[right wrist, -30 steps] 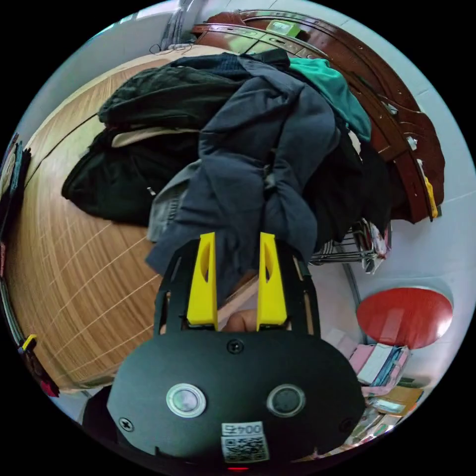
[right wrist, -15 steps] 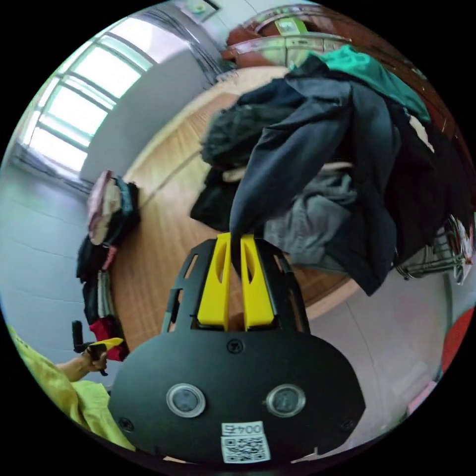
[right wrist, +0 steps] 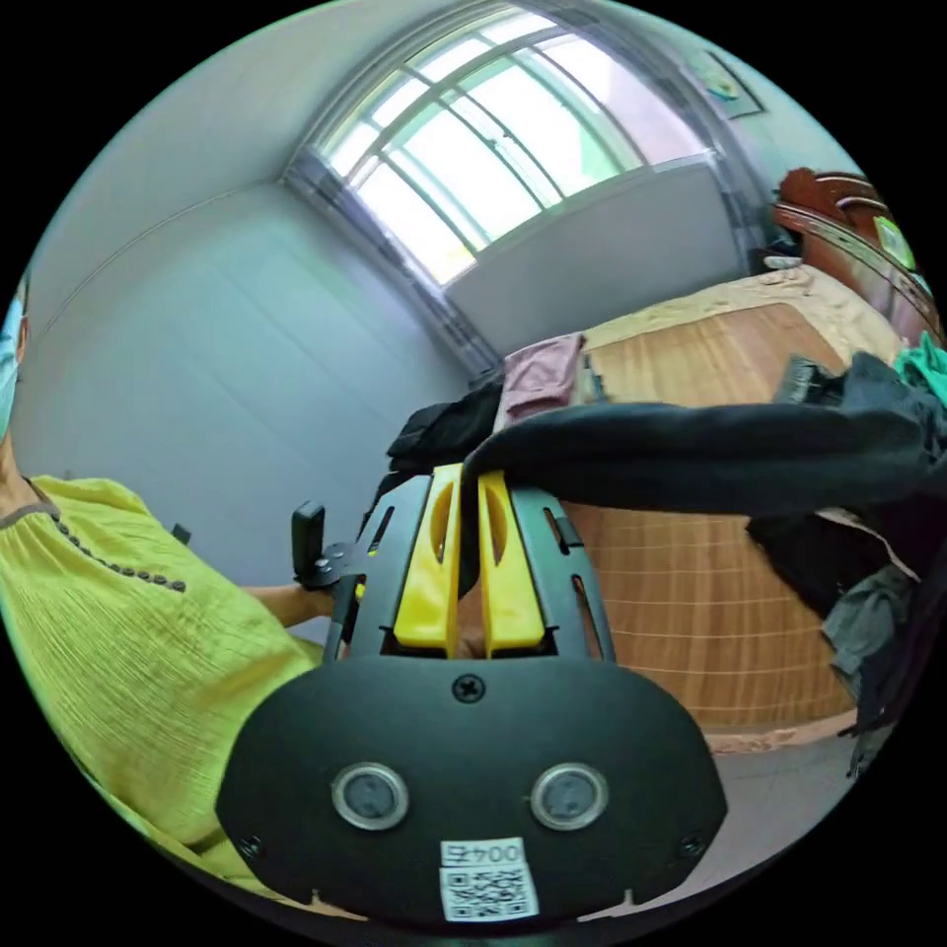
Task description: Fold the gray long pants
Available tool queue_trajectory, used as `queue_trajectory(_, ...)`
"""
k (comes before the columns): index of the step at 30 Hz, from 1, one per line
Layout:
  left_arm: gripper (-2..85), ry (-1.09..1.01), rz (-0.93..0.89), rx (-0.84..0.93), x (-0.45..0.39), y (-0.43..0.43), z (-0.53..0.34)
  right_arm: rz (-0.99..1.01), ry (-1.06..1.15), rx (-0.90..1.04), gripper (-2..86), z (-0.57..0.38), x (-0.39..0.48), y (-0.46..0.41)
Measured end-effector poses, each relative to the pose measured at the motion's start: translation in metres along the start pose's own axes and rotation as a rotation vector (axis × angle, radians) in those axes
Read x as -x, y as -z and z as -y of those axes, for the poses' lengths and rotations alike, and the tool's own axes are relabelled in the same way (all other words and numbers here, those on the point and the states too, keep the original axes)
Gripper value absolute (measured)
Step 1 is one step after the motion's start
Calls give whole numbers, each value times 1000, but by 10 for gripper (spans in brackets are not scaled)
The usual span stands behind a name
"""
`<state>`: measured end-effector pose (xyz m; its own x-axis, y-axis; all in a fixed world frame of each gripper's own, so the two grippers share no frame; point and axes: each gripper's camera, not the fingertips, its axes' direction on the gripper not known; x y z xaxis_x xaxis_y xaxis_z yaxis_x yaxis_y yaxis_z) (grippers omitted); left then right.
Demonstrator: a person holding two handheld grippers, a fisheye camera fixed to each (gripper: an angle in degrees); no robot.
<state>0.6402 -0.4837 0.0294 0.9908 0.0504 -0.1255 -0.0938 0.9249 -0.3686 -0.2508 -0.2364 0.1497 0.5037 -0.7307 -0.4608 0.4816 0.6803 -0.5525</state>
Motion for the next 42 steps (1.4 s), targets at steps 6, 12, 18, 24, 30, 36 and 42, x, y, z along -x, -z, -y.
queue_trajectory(6,189,38,193,-58,-16,61,-53,338,142,230,40,14,89,-111)
queue_trajectory(12,32,694,124,-137,100,101,-140,85,41,381,63,8,94,-179)
queue_trajectory(18,9,957,-7,-104,165,117,-201,-9,-173,276,49,-57,15,-124)
queue_trajectory(24,7,820,-30,-39,145,102,-189,-143,-483,39,-1,-122,-65,-16)
queue_trajectory(30,7,872,-166,23,131,48,-177,-471,-586,27,-6,-147,-116,37)
queue_trajectory(36,7,896,-193,21,97,-1,-138,-561,-530,61,6,-115,-200,62)
queue_trajectory(42,7,1019,-154,7,43,-57,-95,-514,-518,237,146,-51,-346,62)
